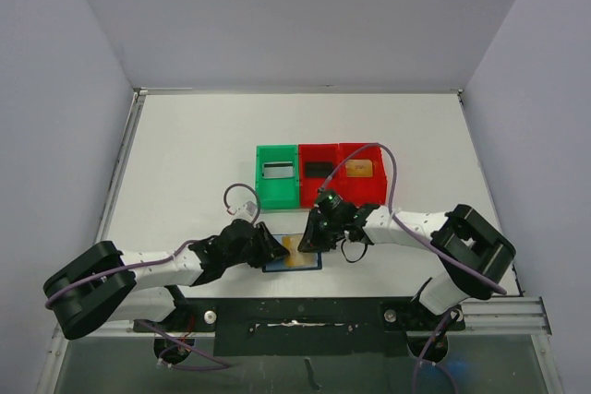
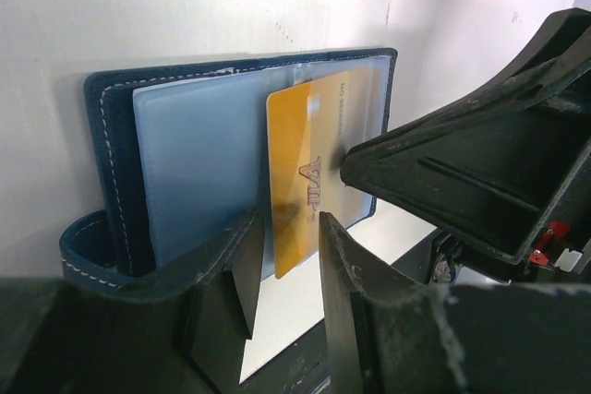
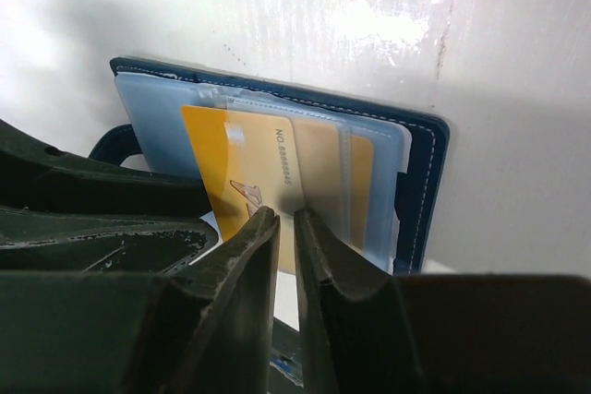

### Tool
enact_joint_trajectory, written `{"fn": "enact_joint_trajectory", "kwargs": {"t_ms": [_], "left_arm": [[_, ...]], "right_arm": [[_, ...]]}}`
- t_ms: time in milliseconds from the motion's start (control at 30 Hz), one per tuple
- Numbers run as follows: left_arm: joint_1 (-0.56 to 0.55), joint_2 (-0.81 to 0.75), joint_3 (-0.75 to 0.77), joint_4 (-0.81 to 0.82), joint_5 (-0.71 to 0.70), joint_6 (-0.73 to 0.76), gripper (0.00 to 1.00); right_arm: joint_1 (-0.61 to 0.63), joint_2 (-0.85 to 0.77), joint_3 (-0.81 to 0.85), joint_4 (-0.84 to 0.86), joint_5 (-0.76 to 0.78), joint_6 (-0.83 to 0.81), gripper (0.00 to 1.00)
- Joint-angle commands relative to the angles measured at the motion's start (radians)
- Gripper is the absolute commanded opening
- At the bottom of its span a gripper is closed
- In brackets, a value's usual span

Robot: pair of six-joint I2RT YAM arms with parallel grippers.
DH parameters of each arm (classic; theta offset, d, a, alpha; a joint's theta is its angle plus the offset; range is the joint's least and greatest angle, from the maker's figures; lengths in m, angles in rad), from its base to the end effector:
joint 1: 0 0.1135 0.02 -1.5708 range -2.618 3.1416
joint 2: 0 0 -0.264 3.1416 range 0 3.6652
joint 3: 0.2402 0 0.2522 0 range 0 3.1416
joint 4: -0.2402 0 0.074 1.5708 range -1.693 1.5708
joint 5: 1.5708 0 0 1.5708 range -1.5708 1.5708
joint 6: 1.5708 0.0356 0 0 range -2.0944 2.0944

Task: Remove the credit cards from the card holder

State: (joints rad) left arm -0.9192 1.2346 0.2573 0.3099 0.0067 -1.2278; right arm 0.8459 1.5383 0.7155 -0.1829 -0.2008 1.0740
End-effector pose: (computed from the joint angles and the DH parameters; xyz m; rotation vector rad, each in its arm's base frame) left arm 0.1246 -0.1637 0.1254 -0.3813 2.4783 -1.0732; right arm 0.1806 0.2145 0.1466 0.2422 2.8484 0.8447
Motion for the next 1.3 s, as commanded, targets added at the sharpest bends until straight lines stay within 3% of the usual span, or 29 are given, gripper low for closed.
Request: {"fn": "enact_joint_trajectory", "kwargs": {"t_ms": [0,167,267,467,667,933,1267], "left_arm": [[0.005,0.018,-0.012,0.016,0.009,-0.01,0.28],[0.008,0.02,-0.115,0.206,-0.021,-0.11,0.08],[0.012,0.024,-0.125,0.252,-0.019,-0.116,0.05],[0.003,0.059,-0.104,0.268,-0.002,-0.125,0.17],[0.003,0.033,-0.111,0.235,-0.021,-0.13,0.29],[0.003,0.089,-0.054,0.157,-0.013,-0.107,0.32],[0.001,0.163,-0.038,0.2,0.008,-0.112,0.29]], "right_arm": [[0.027,-0.027,-0.056,-0.058,0.155,0.056,0.17],[0.034,-0.105,-0.127,-0.029,0.201,0.088,0.18],[0.031,-0.096,-0.136,-0.004,0.164,0.069,0.17],[0.035,-0.093,-0.123,0.034,0.128,0.067,0.16],[0.036,-0.157,-0.048,-0.048,0.18,0.029,0.17],[0.036,-0.135,-0.087,0.109,0.14,0.066,0.2],[0.039,-0.05,-0.138,0.125,0.118,0.117,0.19]]}}
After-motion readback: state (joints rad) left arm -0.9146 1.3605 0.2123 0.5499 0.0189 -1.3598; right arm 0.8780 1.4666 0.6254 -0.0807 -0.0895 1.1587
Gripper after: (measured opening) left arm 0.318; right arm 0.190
